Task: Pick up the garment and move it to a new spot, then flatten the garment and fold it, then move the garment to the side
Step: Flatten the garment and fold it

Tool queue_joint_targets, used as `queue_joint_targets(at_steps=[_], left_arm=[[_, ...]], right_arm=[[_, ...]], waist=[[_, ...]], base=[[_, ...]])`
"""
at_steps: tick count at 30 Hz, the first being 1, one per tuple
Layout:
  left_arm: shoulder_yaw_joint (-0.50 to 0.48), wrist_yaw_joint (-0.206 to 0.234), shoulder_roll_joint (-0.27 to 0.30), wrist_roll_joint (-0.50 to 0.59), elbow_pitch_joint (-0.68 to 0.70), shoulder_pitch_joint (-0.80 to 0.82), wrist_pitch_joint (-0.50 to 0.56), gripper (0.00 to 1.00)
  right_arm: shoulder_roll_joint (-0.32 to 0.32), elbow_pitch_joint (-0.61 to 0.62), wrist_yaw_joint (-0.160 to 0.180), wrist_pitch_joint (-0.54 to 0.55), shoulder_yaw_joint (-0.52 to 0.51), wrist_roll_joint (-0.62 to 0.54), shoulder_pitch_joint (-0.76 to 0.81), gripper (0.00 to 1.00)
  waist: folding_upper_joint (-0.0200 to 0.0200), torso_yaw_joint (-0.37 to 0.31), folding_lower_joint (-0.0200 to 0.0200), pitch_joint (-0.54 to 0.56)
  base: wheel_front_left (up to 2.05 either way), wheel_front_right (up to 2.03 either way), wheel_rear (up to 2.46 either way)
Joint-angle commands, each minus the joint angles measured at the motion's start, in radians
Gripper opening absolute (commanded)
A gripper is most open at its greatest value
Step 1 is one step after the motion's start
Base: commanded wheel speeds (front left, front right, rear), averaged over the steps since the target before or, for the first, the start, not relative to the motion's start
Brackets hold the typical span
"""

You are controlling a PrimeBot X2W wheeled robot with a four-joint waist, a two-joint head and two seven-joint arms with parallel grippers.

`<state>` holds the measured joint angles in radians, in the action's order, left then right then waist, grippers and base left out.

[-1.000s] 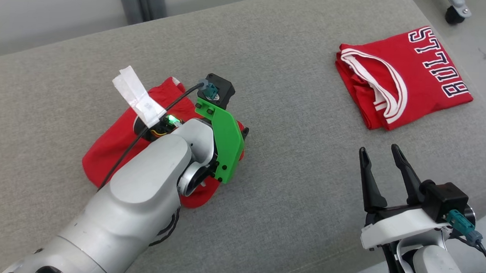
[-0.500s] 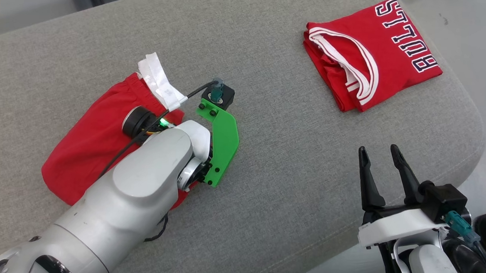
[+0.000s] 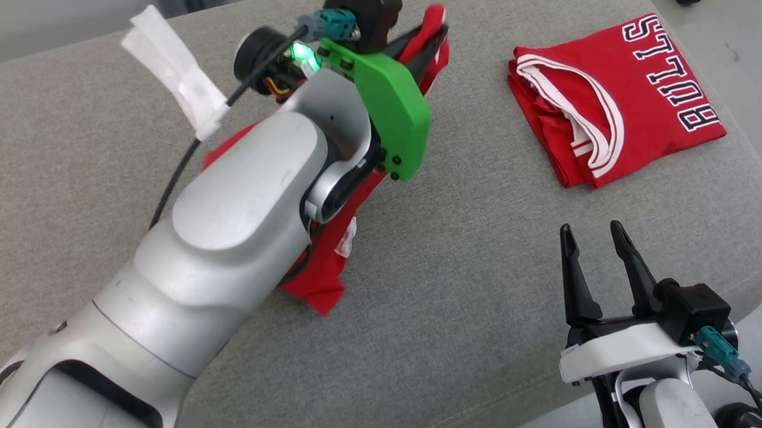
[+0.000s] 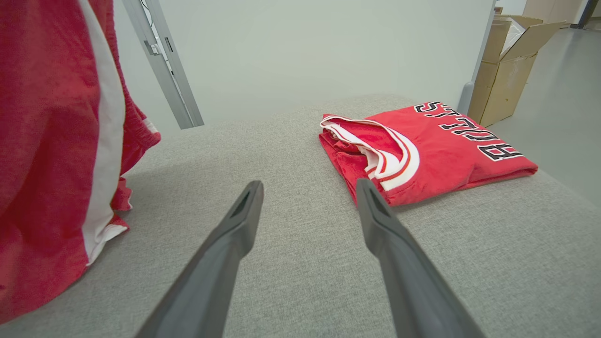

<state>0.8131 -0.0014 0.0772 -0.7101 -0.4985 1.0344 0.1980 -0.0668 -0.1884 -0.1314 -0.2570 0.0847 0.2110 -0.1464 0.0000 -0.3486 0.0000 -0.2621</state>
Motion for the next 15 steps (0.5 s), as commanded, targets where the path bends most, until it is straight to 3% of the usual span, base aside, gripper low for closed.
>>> queue_joint_targets(at_steps=[1, 7, 15], left_arm=[[-0.027, -0.013, -0.006, -0.006, 0.02, 0.035, -0.08, 0.0], [-0.096, -0.047, -0.023, -0.056, 0.059, 0.095, -0.326, 0.0], [-0.064, -0.022, -0.024, -0.11, -0.06, -0.018, -0.425, 0.0]], right_arm=[[0.0, -0.001, 0.002, -0.003, 0.001, -0.006, -0.005, 1.0], [-0.009, -0.008, 0.002, 0.002, 0.009, 0.0, -0.006, 1.0], [-0.021, 0.007, 0.002, 0.013, 0.01, -0.002, 0.003, 1.0]], waist=[[0.0, 0.016, 0.0, 0.016], [0.0, 0.039, 0.0, 0.035], [0.0, 0.098, 0.0, 0.039]], base=[[0.0, 0.0, 0.0], [0.0, 0.0, 0.0], [0.0, 0.0, 0.0]])
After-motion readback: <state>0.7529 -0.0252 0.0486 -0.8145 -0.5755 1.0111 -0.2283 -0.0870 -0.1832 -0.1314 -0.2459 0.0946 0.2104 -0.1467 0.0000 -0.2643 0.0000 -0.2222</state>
